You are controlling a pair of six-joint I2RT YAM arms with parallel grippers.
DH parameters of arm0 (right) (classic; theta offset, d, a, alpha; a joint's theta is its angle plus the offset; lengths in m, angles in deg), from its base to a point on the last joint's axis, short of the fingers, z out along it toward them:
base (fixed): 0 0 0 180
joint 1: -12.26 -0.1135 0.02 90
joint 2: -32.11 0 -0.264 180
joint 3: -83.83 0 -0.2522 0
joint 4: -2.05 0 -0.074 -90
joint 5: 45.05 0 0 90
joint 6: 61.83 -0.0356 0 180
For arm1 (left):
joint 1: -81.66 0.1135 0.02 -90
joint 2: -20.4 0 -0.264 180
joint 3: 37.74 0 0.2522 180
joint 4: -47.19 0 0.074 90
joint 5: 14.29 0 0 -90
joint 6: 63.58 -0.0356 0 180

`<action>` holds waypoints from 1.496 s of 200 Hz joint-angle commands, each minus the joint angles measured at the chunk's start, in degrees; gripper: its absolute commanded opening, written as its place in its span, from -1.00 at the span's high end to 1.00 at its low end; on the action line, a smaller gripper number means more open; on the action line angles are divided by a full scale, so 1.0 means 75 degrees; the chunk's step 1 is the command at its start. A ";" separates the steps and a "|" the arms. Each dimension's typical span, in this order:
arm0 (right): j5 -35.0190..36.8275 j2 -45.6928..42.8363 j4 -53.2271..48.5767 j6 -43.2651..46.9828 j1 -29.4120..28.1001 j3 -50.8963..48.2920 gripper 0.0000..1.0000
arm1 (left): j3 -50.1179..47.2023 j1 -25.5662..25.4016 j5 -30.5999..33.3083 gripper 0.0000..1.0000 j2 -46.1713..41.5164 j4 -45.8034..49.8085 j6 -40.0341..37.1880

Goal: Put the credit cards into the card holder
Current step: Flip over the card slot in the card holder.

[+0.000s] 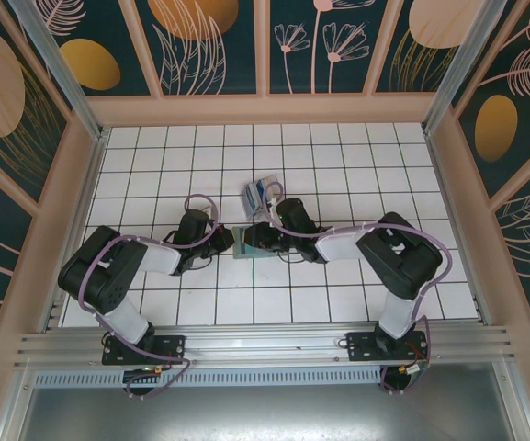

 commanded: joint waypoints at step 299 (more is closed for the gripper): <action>0.0930 -0.1255 -0.2687 0.1308 0.0776 -0.0672 0.45 | 0.0086 -0.0103 -0.0420 0.84 0.0229 0.0595 0.0176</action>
